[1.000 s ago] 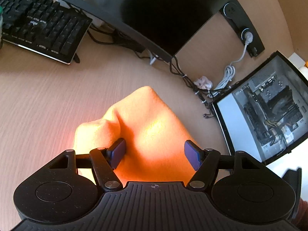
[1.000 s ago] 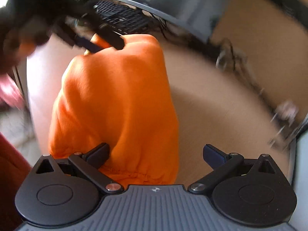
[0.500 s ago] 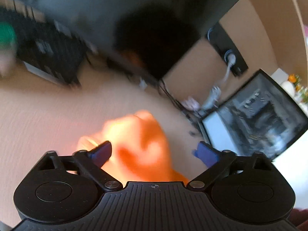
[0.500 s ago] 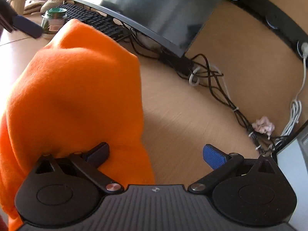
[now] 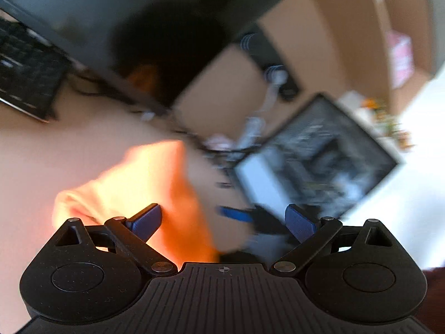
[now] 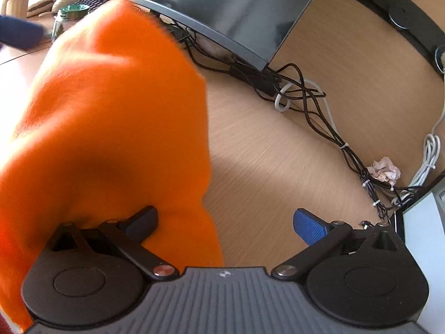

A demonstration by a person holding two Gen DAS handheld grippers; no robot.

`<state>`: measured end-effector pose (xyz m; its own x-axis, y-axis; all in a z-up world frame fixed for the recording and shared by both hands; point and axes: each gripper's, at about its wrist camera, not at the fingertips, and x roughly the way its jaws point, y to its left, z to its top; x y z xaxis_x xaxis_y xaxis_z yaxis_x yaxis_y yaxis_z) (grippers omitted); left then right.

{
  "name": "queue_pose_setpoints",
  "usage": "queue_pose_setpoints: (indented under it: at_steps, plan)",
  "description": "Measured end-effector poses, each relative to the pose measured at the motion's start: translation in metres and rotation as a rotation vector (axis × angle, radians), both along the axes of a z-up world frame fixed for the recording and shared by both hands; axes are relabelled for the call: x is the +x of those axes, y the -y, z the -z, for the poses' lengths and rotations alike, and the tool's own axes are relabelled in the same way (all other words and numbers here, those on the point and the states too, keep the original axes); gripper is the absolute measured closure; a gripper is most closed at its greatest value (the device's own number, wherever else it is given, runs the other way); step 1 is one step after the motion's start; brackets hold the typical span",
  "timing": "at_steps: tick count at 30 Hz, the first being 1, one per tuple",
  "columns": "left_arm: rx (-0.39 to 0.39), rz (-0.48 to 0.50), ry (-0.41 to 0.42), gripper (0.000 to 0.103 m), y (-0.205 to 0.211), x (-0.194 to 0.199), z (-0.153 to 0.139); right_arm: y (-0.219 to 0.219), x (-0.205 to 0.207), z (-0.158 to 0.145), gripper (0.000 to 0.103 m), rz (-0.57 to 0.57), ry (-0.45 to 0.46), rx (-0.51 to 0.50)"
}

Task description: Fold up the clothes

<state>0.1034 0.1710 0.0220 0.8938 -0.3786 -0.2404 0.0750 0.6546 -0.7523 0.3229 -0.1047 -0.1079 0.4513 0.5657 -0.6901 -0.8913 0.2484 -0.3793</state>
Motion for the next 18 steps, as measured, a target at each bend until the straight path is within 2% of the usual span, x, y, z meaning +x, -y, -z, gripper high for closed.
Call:
queue_pose_setpoints:
  at_steps: [1, 4, 6, 9, 10, 13, 15, 18]
  plan:
    - [-0.021, 0.020, 0.040, 0.005, -0.001, -0.007, -0.004, -0.001, 0.000, 0.001, 0.000, 0.008, 0.002, 0.005]
    - [-0.012, 0.015, 0.126, 0.003, -0.004, -0.016, -0.020, 0.001, -0.002, 0.001, 0.000, 0.028, 0.002, 0.017]
    - [-0.002, -0.014, 0.133, 0.002, -0.008, -0.007, -0.022, 0.002, -0.002, 0.002, 0.000, 0.037, 0.002, 0.023]
    - [0.000, -0.085, 0.075, 0.002, -0.014, 0.025, -0.012, 0.004, -0.005, 0.002, 0.000, 0.043, 0.011, 0.027]
    - [0.007, -0.114, 0.027, 0.002, -0.017, 0.039, -0.004, 0.005, -0.007, 0.001, 0.000, 0.039, 0.018, 0.025]
    - [0.089, -0.217, -0.189, 0.002, -0.018, 0.061, 0.025, 0.007, -0.012, -0.010, 0.000, -0.014, 0.046, 0.009]
    - [0.098, -0.222, -0.254, 0.002, -0.018, 0.058, 0.043, 0.016, -0.013, -0.033, 0.000, -0.054, -0.001, 0.061]
    - [0.110, -0.229, -0.286, 0.002, -0.021, 0.050, 0.057, 0.030, -0.014, -0.067, 0.000, -0.113, -0.081, 0.147]
